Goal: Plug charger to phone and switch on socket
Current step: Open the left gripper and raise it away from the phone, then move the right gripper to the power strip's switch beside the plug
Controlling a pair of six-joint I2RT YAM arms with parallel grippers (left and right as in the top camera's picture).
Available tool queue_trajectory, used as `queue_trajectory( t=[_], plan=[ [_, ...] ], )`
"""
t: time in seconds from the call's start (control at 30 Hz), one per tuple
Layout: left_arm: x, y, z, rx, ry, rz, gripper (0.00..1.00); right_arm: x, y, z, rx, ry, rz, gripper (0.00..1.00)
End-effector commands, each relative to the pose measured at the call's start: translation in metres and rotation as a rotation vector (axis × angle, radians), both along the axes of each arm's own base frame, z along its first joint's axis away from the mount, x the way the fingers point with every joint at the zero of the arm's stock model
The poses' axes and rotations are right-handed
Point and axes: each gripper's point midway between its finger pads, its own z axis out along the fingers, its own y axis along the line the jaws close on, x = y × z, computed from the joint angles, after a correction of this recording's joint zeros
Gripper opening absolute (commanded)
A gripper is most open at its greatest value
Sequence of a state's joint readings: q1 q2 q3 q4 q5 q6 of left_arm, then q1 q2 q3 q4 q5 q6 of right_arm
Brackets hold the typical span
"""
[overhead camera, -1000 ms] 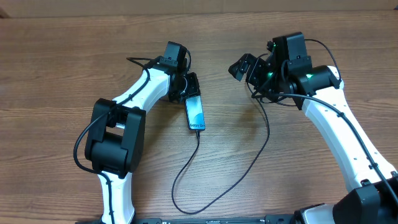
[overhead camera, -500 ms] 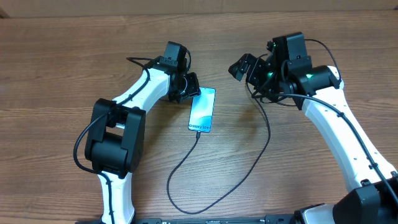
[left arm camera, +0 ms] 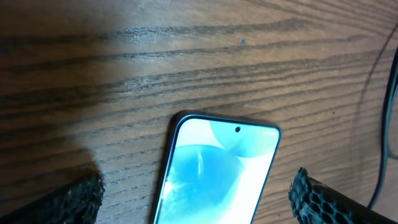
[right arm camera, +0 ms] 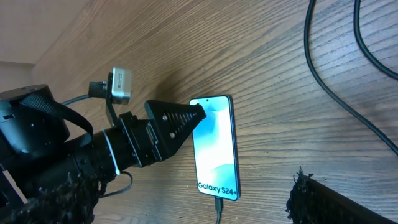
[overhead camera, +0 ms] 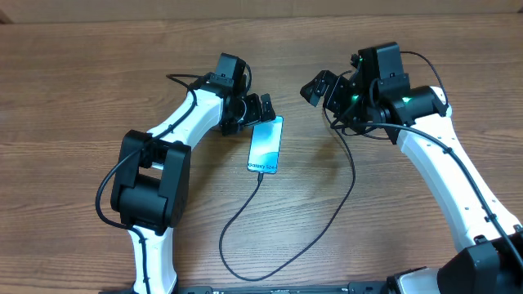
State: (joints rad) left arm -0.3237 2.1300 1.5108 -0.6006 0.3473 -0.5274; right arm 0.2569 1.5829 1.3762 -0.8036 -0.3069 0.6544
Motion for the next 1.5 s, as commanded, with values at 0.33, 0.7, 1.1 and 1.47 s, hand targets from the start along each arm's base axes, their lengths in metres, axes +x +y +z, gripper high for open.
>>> queue_trajectory(
  t=[0.33,0.7,1.1,1.47],
  plan=[
    [0.023,0.096,0.113,0.449,-0.154,-0.035,1.0,-0.001,-0.005,0.01,-0.022,-0.034,-0.009,1.0],
    [-0.046,0.135,0.282,0.509,-0.34,0.057,1.0,0.0,-0.006,0.009,-0.027,-0.037,-0.014,1.0],
    [-0.069,0.142,0.324,0.477,-0.448,0.091,1.0,0.0,-0.006,0.009,-0.027,-0.036,-0.014,1.0],
    [-0.069,0.142,0.324,0.477,-0.448,0.091,1.0,0.007,-0.027,0.016,-0.009,-0.054,-0.005,1.0]
  ],
)
